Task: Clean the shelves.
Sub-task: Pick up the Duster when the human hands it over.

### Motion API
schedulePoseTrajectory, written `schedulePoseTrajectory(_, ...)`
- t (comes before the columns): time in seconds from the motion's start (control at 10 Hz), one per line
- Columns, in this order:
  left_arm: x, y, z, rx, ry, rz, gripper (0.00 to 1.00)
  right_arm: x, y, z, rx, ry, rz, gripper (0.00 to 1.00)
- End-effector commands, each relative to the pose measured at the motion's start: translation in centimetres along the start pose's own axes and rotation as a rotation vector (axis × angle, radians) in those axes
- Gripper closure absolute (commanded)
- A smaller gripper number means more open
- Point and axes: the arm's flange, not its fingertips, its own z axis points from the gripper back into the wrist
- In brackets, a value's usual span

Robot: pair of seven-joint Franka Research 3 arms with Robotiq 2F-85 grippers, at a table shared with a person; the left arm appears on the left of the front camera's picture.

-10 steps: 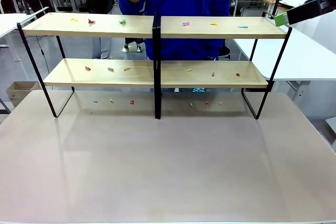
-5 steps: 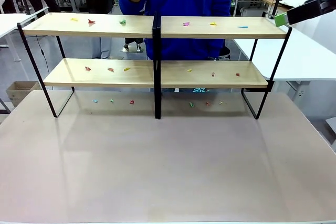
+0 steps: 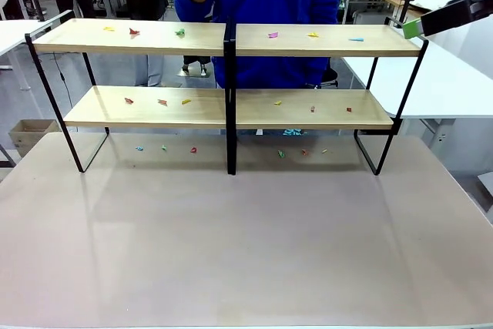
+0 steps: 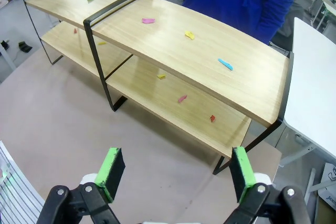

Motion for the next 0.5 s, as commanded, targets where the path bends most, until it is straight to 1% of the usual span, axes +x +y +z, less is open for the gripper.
schedulePoseTrajectory(0.0, -0.1, -0.5, -0.1, 0.010, 0.015, -0.031, 1.00, 0.0, 0.0, 0.0, 0.004, -0.002, -0.007, 0.00)
schedulePoseTrajectory(0.2, -0.4, -0.7, 0.1, 0.016, 0.023, -0.039, 1.00, 0.0, 0.0, 0.0, 0.004, -0.002, -0.007, 0.00)
schedulePoseTrajectory(0.4, -1.8, -1.6, 1.3, 0.010, 0.054, -0.077, 1.00, 0.0, 0.0, 0.0, 0.004, -0.002, -0.007, 0.00)
